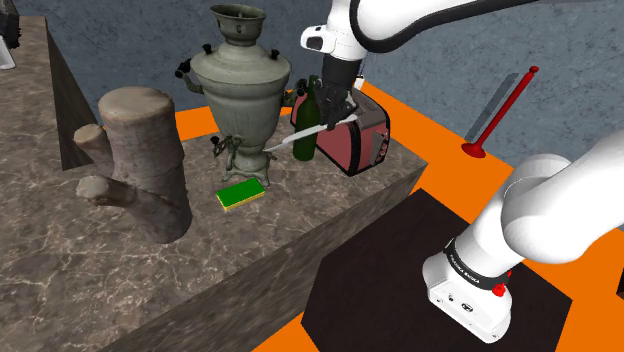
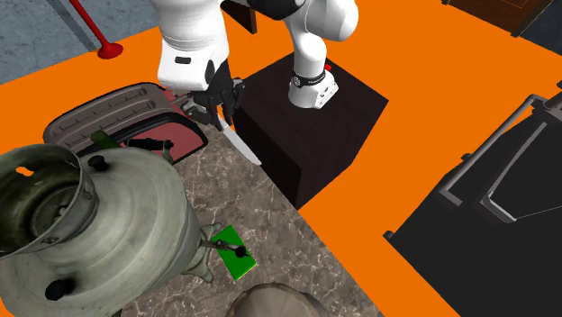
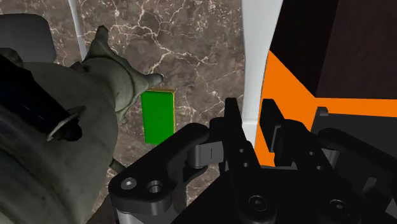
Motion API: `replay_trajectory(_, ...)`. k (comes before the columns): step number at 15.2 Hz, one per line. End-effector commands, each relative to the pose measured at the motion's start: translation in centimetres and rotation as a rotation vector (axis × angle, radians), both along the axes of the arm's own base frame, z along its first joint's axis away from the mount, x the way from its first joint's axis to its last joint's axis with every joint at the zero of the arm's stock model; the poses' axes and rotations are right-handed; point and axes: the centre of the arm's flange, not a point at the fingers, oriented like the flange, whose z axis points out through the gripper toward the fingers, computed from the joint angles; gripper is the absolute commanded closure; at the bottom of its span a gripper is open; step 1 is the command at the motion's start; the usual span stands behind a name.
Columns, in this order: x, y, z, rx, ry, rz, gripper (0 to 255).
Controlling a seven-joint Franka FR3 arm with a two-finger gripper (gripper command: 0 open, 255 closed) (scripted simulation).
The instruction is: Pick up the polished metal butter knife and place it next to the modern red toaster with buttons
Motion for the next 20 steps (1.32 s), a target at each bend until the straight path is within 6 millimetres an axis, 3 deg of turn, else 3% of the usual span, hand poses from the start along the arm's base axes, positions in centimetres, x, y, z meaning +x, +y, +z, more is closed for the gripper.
replay_trajectory(1, 0.3, -2.8, 0.0, 0.0, 0.0, 0.002, 255)
replay_trajectory(6, 0.9, -8.7, 0.0, 0.0, 0.0, 0.002, 255)
replay_trajectory(20, 0.9, -8.7, -7.4, 0.0, 0.0, 0.002, 255)
